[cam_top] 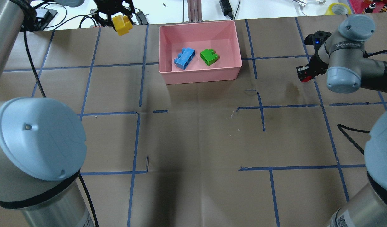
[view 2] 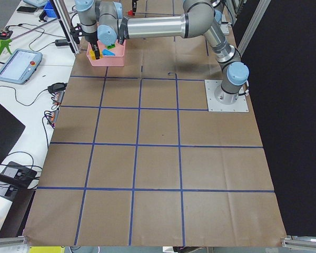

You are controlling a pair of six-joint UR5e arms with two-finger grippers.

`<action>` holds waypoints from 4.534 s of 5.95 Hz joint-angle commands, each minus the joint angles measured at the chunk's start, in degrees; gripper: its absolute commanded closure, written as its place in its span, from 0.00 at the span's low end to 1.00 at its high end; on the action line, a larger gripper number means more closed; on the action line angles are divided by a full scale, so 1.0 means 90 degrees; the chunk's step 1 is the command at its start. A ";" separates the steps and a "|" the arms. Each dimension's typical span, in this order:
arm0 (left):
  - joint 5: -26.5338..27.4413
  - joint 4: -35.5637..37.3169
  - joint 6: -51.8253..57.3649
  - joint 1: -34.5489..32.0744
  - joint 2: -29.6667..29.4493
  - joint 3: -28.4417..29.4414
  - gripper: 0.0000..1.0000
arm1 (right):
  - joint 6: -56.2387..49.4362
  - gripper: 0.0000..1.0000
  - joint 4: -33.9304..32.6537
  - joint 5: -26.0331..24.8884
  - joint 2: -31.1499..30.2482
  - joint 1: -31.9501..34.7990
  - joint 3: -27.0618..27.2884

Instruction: Put all blocks into box

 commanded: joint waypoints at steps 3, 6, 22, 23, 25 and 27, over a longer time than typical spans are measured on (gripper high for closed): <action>0.0025 0.0230 -0.0059 -0.1039 -0.0946 0.0496 0.62 | -0.0006 0.93 0.0889 0.0043 -0.0977 0.0068 -0.0366; 0.0258 0.0340 0.0038 -0.1020 -0.0803 0.0475 0.00 | 0.0101 0.93 0.1083 0.0103 -0.0978 0.1030 -0.1290; 0.0699 -0.0247 0.2402 0.0171 0.4091 -0.3802 0.00 | 0.3099 0.00 0.4418 -0.0756 -0.1935 0.3096 -0.2082; 0.0699 -0.0237 0.2392 0.0171 0.4091 -0.3773 0.00 | 0.3283 0.00 0.4734 -0.0796 -0.2544 0.3096 -0.1486; 0.0699 -0.0247 0.2363 0.0171 0.4140 -0.3763 0.00 | 0.3450 0.01 0.4708 -0.0786 -0.3589 0.3018 -0.0217; 0.0689 -0.0256 0.2353 0.0171 0.4140 -0.3763 0.00 | 0.3334 0.01 0.4794 -0.0718 -0.4316 0.2349 0.0258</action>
